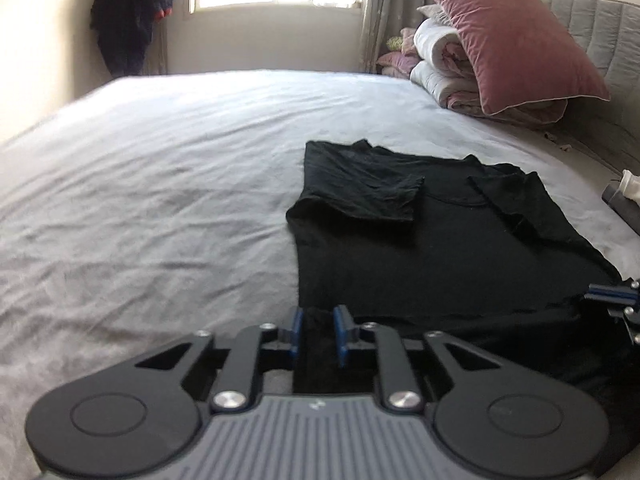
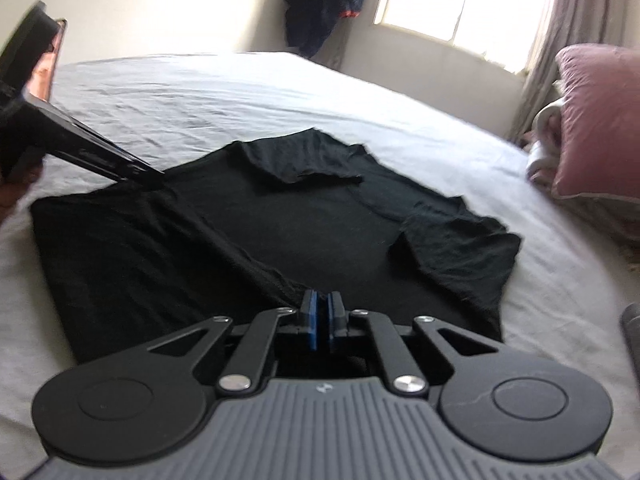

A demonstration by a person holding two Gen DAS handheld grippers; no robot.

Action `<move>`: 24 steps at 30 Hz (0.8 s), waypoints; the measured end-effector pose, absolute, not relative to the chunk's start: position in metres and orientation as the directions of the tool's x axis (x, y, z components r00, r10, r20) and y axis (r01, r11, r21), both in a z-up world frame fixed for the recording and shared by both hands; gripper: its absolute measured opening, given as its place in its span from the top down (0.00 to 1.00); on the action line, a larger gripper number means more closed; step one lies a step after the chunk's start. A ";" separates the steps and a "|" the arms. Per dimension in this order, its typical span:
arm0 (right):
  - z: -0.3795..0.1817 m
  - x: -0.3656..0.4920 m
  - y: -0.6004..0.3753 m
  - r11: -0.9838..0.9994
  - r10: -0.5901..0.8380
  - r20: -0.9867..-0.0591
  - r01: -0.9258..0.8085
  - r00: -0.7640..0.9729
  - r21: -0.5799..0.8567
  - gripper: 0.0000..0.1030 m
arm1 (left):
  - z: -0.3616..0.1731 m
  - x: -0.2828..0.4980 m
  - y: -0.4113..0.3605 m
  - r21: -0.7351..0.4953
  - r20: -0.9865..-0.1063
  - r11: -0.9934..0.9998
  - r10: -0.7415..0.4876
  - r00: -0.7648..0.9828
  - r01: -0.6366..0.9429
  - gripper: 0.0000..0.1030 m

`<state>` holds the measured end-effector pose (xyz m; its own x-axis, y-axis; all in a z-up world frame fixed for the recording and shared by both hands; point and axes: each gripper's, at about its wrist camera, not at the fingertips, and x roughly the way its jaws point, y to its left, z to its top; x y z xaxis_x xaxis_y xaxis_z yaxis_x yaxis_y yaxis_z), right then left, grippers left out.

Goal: Fold clothes

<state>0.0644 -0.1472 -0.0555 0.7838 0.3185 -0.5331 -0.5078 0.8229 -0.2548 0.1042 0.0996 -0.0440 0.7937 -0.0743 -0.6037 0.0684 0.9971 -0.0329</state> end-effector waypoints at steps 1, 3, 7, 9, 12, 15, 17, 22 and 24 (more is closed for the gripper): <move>-0.059 0.065 -0.145 0.828 0.298 -0.526 -0.490 0.797 -0.274 0.94 | -0.044 0.104 0.099 -0.028 -0.598 0.998 -0.067 0.799 0.063 0.97; -0.065 0.067 -0.142 0.834 0.262 -0.519 -0.461 0.814 -0.302 0.94 | -0.045 0.103 0.100 -0.025 -0.583 0.999 -0.038 0.812 0.029 0.98; -0.072 0.071 -0.139 0.836 0.225 -0.522 -0.439 0.822 -0.330 0.92 | -0.041 0.103 0.103 -0.041 -0.578 0.999 -0.005 0.816 -0.023 0.97; -0.068 0.071 -0.139 0.837 0.208 -0.511 -0.422 0.834 -0.348 0.84 | -0.039 0.102 0.104 -0.046 -0.585 0.999 -0.004 0.811 -0.029 0.96; -0.054 0.069 -0.146 0.850 0.171 -0.480 -0.375 0.860 -0.370 0.60 | -0.037 0.099 0.106 -0.052 -0.595 0.998 0.000 0.804 -0.038 0.91; -0.032 0.067 -0.167 0.899 0.154 -0.493 -0.329 0.856 -0.290 0.56 | -0.032 0.096 0.111 -0.081 -0.618 0.996 -0.025 0.786 -0.033 0.72; -0.020 0.068 -0.185 0.935 0.152 -0.534 -0.297 0.832 -0.196 0.51 | -0.029 0.094 0.116 -0.110 -0.642 0.994 -0.050 0.765 -0.027 0.70; -0.003 0.056 -0.227 0.977 0.172 -0.647 -0.214 0.743 0.014 0.46 | -0.033 0.090 0.134 -0.215 -0.720 0.976 -0.139 0.680 -0.029 0.70; -0.004 0.047 -0.239 0.981 0.181 -0.682 -0.178 0.708 0.076 0.46 | -0.034 0.087 0.142 -0.261 -0.736 0.965 -0.179 0.652 -0.030 0.70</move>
